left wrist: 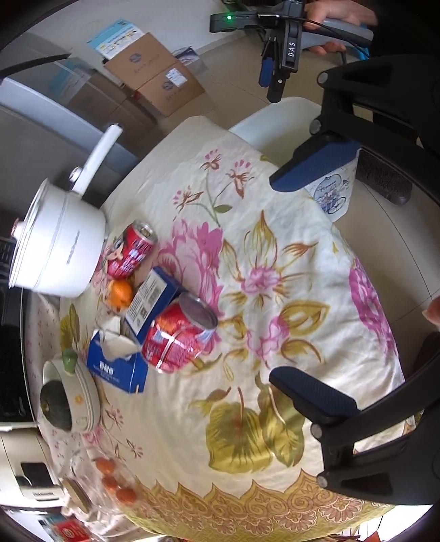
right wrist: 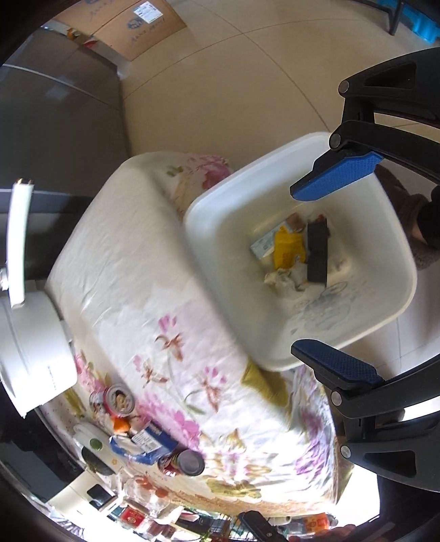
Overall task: Collect trash
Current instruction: 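Grasp the crushed red can on the table with the left gripper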
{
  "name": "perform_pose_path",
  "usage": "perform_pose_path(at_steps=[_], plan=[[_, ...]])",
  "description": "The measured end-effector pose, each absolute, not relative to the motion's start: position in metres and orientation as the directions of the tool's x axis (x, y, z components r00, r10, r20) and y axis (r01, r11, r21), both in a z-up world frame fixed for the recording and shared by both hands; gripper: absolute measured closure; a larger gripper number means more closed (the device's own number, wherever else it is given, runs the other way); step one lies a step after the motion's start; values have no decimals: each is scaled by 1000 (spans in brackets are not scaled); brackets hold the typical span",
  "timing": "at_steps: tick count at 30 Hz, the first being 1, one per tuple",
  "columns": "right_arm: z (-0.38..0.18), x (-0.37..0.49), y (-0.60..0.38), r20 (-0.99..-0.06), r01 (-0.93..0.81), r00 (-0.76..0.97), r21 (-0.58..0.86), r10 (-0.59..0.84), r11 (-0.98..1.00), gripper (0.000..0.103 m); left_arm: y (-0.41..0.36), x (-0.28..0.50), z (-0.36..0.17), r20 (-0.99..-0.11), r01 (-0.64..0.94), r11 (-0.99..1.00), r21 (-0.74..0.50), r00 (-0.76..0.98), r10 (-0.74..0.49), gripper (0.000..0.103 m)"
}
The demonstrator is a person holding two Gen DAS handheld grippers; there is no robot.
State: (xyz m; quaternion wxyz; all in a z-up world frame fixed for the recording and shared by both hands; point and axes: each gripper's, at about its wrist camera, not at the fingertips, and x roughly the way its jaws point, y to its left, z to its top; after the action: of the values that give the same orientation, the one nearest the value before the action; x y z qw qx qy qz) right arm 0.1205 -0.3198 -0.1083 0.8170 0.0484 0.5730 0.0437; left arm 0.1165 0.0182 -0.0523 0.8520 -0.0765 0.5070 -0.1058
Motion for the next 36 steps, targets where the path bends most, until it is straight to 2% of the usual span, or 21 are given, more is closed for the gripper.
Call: perform_pose_path(at_steps=[6,16,19,25,36], plan=[[-97,140,-302,-915,-6,369,172,162,985,17,51,135,-60,-833,13,969,-247,508,-219,1],[-104,173,-267,-920,-16,346,188,182,982,16,56,191,-84,-877,-104,971,-217,457,-147,1],[-106,179,-258,-924,-26,343,170,168,985,16,55,207,-93,-878,-155,952,-263,447,-169,2],[-109,191,-246,-927,-43,339,154,159,987,16,56,227,-116,-864,-250,892,-377,442,-242,27],[-114,194,-244,-935,-43,327,129,136,991,16,54,229,-128,-850,-288,860,-421,457,-263,44]])
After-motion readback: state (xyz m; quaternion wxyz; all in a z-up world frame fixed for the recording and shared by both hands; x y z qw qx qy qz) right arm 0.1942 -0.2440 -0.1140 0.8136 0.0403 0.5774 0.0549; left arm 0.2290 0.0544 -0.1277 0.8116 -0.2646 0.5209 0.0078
